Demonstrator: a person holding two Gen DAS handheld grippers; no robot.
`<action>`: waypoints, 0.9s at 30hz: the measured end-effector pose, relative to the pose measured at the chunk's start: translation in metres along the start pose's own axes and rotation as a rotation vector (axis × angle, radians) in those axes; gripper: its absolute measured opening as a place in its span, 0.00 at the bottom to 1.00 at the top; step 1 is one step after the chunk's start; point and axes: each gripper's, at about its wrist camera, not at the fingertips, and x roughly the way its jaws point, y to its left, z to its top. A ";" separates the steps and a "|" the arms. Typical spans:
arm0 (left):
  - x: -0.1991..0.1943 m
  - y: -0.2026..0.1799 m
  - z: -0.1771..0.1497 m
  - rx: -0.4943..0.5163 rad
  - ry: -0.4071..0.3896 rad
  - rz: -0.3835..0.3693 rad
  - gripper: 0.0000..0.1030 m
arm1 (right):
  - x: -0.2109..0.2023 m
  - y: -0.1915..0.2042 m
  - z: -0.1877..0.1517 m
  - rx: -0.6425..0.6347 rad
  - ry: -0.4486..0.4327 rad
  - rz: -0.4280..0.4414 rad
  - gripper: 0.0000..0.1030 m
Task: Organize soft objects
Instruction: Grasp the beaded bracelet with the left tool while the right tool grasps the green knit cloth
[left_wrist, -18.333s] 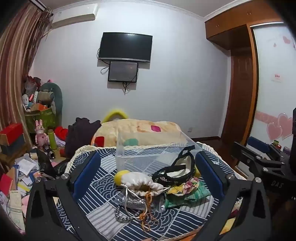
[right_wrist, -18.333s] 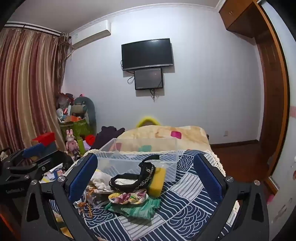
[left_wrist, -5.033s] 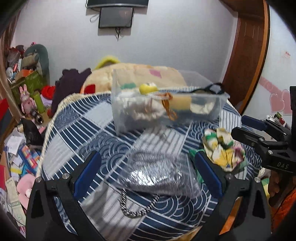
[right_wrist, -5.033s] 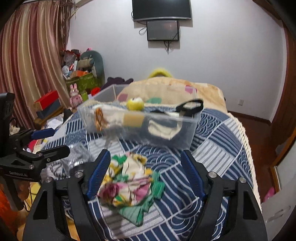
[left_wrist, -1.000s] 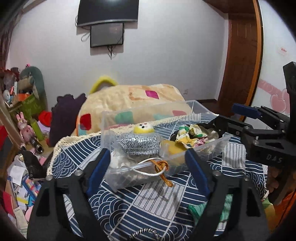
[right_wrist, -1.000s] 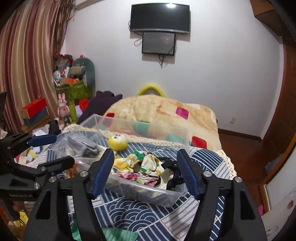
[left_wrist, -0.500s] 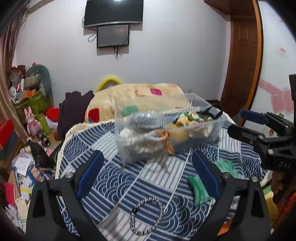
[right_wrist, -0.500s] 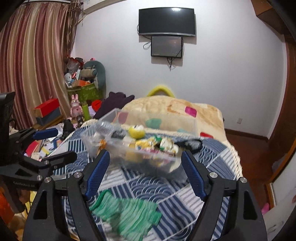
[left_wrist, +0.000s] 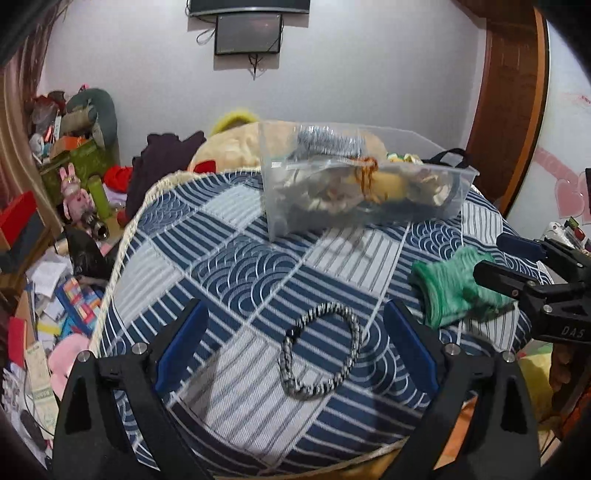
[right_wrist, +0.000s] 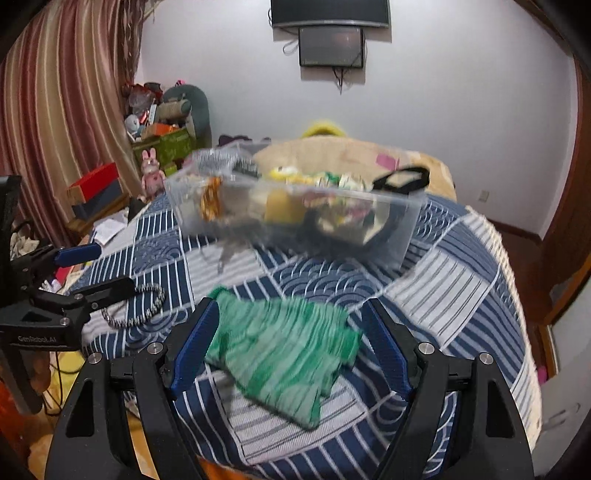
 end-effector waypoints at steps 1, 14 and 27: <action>0.001 0.001 -0.002 -0.006 0.010 -0.013 0.94 | 0.000 0.001 -0.002 0.001 0.007 0.002 0.75; 0.014 -0.008 -0.025 0.002 0.074 -0.038 0.70 | 0.012 0.009 -0.016 -0.020 0.063 0.003 0.78; 0.007 -0.005 -0.028 0.012 0.054 -0.037 0.31 | 0.009 0.013 -0.020 -0.076 0.040 -0.044 0.53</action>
